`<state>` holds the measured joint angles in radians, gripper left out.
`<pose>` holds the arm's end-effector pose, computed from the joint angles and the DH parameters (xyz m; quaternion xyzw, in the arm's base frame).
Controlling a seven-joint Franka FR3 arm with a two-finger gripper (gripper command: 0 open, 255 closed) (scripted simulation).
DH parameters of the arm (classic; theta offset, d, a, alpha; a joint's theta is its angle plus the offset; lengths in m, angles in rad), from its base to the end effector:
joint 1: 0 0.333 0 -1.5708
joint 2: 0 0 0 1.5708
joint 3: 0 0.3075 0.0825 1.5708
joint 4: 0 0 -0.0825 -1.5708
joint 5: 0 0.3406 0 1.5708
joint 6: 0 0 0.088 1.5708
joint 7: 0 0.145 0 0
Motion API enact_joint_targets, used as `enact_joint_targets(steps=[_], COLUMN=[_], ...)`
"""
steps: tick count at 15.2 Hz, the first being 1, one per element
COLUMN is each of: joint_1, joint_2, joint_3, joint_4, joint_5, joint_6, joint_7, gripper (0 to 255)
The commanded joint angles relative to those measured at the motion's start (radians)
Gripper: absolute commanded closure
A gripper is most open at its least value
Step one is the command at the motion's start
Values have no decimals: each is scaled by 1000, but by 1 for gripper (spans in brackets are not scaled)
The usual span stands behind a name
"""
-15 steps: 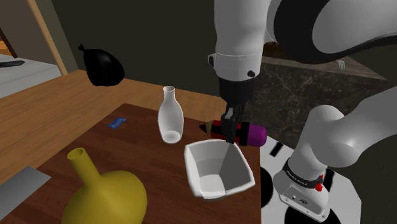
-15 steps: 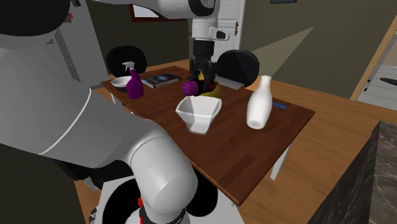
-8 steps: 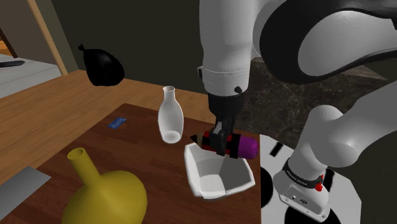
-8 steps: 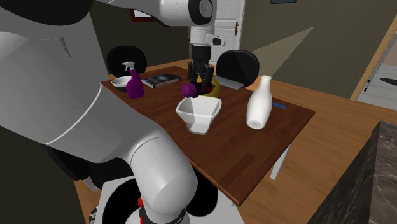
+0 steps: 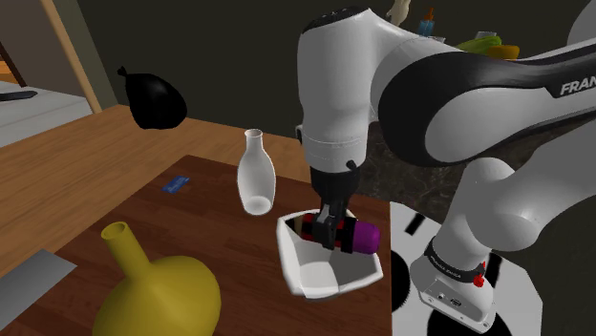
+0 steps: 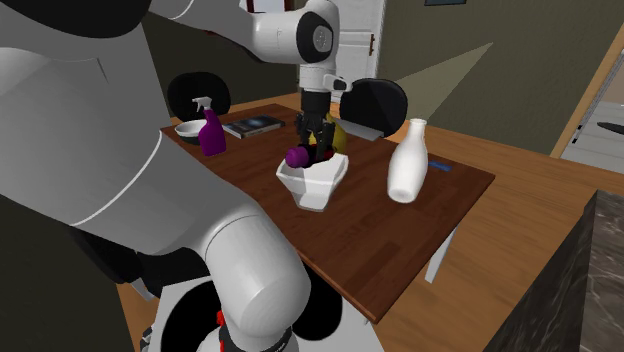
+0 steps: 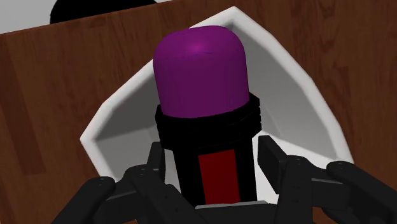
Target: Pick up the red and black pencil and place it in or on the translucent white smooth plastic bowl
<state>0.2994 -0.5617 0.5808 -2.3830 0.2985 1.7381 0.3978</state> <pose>0.1855 0.2993 0.4436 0.9851 0.1554 -0.0585 0.0439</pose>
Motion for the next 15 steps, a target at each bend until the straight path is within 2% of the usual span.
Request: enact_joint_targets(steps=[1, 8, 9, 14, 15], joint_1=[0, 0, 0, 0, -3], joint_2=[2, 2, 2, 2, 3], joint_3=[3, 3, 3, 3, -4], joint_4=[-11, -11, -11, -11, 22], joint_5=[2, 2, 2, 2, -5], joint_6=[15, 15, 15, 15, -18], joint_7=[-1, -1, -1, -1, 1], gripper=[255, 255, 0, 0, 0])
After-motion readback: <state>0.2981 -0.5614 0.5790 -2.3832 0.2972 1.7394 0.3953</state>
